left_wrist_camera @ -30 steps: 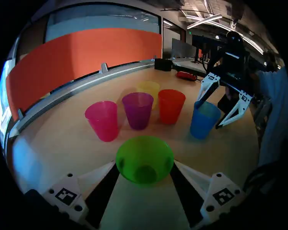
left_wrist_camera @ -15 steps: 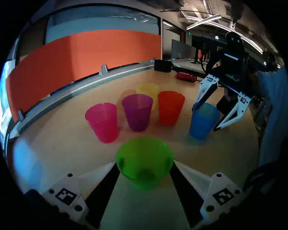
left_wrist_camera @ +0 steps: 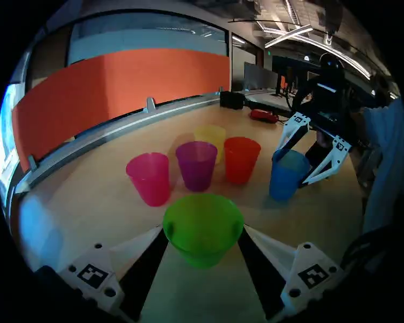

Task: Pour water

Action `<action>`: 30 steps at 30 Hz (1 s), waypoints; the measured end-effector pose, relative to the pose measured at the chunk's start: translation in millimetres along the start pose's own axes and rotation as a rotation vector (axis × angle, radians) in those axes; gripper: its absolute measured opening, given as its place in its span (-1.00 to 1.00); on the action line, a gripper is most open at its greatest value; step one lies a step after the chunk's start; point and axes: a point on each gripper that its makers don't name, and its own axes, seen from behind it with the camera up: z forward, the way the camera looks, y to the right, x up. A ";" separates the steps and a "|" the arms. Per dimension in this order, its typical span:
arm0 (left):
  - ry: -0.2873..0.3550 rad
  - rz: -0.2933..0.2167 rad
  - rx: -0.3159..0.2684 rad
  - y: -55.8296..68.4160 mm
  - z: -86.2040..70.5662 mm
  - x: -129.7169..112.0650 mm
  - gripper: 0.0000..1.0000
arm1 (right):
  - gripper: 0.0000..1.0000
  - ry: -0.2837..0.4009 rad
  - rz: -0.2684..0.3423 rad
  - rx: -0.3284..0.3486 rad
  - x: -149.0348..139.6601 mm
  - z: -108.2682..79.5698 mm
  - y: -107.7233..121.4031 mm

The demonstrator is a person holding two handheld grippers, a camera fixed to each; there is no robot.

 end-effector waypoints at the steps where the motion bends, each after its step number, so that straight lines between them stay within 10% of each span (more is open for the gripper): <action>1: 0.008 0.000 0.003 -0.1 -1.8 3.1 0.73 | 0.81 0.006 0.002 -0.003 2.8 -1.6 -0.2; 30: 0.265 -0.004 0.056 7.2 -51.1 100.4 0.73 | 0.81 0.255 0.006 -0.114 116.8 -61.6 26.9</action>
